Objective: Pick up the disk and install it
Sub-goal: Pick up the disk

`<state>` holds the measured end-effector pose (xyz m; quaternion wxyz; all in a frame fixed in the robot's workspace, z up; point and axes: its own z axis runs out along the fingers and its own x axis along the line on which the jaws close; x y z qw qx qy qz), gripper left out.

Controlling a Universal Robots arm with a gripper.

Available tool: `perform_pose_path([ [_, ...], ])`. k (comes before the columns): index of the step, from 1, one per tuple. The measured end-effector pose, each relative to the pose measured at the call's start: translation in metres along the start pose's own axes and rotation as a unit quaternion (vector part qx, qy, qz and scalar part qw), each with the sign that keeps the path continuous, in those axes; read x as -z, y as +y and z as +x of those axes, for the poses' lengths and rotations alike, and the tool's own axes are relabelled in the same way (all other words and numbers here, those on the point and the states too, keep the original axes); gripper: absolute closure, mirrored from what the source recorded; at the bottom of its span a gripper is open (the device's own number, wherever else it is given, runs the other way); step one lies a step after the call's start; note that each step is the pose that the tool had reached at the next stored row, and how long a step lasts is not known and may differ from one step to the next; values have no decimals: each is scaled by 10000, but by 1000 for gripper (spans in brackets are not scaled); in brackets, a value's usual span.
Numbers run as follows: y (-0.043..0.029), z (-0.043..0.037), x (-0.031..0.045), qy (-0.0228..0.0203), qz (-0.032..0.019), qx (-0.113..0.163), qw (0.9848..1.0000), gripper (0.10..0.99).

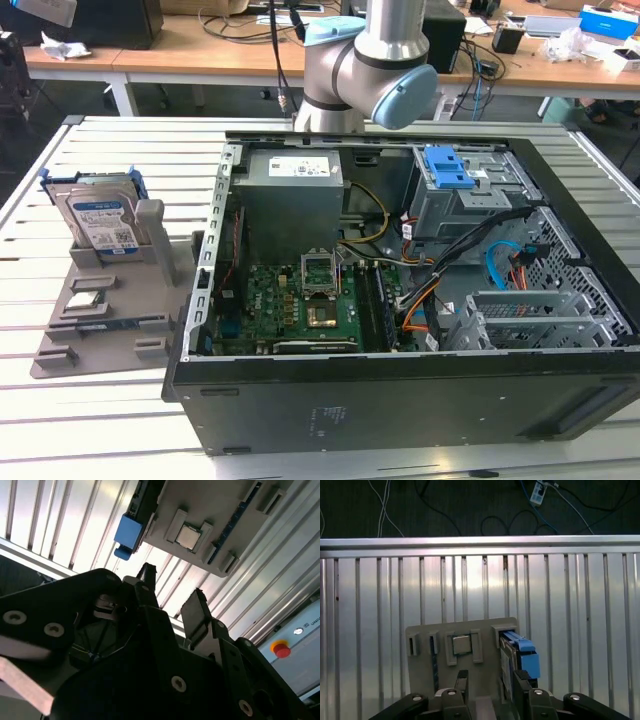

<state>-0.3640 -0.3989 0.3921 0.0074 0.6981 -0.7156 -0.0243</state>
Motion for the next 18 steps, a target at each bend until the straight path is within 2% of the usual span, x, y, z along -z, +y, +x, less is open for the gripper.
perform_pose_path([
  [9, -53, -135, -17, 0, 0, 0, 10000, 604],
  [18, -104, -203, -53, 0, 0, 0, 10000, 604],
])
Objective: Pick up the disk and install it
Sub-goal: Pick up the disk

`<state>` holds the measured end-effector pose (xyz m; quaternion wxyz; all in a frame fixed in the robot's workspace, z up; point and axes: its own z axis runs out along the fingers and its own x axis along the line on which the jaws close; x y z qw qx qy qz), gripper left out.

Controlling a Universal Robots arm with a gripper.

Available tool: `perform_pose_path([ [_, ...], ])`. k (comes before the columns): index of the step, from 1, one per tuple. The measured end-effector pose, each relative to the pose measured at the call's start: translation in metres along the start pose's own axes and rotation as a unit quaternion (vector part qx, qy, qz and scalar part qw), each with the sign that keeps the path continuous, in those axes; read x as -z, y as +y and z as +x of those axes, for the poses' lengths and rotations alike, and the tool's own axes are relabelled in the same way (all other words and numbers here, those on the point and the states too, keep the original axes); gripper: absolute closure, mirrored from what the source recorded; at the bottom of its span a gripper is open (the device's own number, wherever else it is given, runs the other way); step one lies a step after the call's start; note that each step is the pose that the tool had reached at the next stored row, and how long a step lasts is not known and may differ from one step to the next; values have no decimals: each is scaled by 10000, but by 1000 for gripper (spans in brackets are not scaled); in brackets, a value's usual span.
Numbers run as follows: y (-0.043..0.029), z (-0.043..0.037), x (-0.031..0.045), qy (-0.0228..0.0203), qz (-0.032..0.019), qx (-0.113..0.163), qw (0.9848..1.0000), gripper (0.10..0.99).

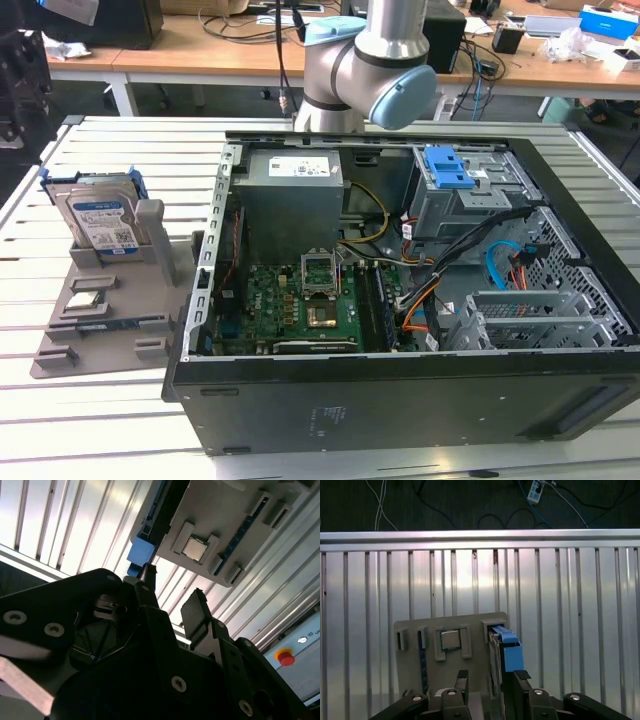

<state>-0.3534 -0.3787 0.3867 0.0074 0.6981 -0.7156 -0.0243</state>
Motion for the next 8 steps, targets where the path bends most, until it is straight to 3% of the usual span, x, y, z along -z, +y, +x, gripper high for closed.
perform_pose_path([
  [8, -29, -32, -28, 0, 0, 0, 10000, 604],
])
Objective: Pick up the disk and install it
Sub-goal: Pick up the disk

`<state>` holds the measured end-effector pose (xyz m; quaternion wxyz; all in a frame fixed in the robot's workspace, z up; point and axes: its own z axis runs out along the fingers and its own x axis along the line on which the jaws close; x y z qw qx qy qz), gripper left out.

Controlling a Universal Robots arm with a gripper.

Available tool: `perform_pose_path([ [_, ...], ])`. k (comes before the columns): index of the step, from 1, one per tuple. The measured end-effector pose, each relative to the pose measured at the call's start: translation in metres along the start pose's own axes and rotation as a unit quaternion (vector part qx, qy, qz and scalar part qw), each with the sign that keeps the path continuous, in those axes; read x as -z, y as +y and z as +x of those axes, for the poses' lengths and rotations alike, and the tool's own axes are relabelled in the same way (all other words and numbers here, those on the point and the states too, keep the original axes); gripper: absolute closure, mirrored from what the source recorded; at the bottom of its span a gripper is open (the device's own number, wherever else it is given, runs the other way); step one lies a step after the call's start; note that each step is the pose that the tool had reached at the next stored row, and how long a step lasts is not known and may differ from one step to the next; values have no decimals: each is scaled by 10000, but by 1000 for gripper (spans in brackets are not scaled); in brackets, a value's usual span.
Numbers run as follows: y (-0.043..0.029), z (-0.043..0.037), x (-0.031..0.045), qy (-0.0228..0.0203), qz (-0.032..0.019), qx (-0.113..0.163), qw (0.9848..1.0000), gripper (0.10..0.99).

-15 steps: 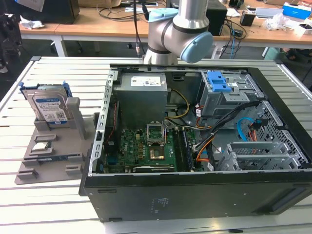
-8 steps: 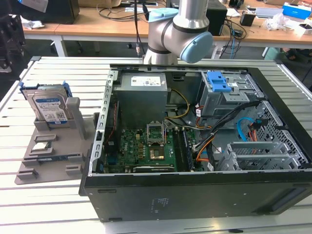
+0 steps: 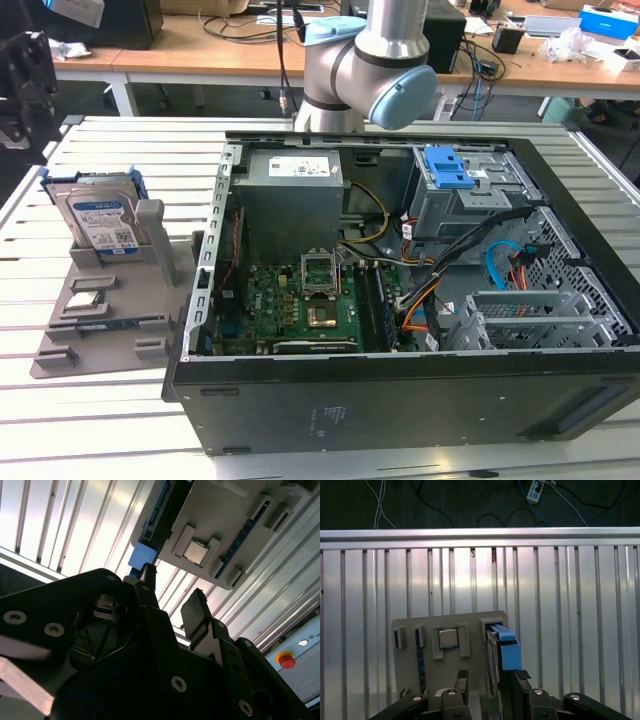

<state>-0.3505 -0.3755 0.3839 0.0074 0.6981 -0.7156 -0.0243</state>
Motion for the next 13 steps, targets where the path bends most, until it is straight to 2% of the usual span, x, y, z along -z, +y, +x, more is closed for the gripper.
perform_pose_path([
  [13, -22, -36, -44, 0, 0, 1, 10000, 604],
])
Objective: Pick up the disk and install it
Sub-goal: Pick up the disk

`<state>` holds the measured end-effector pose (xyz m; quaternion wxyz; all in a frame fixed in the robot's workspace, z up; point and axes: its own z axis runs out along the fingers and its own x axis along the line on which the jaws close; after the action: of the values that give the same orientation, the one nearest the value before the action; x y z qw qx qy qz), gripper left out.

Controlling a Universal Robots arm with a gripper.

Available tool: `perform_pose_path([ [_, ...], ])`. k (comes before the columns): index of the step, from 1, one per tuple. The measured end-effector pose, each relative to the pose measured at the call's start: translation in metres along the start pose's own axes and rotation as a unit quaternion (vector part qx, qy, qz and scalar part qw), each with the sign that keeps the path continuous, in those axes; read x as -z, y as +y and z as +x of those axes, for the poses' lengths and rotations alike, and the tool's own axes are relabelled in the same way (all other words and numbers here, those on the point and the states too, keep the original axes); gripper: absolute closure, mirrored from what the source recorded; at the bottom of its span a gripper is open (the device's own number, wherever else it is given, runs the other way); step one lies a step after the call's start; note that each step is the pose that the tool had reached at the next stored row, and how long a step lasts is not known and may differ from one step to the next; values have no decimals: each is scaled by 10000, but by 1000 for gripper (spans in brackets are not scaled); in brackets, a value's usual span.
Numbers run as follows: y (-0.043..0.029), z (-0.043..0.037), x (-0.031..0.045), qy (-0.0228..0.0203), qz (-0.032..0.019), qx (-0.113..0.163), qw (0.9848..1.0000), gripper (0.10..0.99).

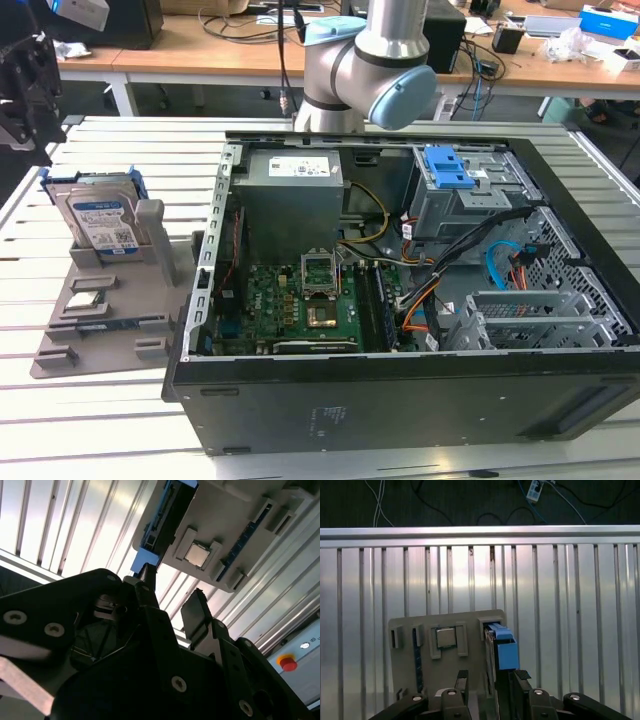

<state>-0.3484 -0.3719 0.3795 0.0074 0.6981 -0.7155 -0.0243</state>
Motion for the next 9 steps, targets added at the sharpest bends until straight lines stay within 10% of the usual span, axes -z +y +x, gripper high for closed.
perform_pose_path([
  [9, -23, -27, -167, 1, 0, 2, 10000, 604],
])
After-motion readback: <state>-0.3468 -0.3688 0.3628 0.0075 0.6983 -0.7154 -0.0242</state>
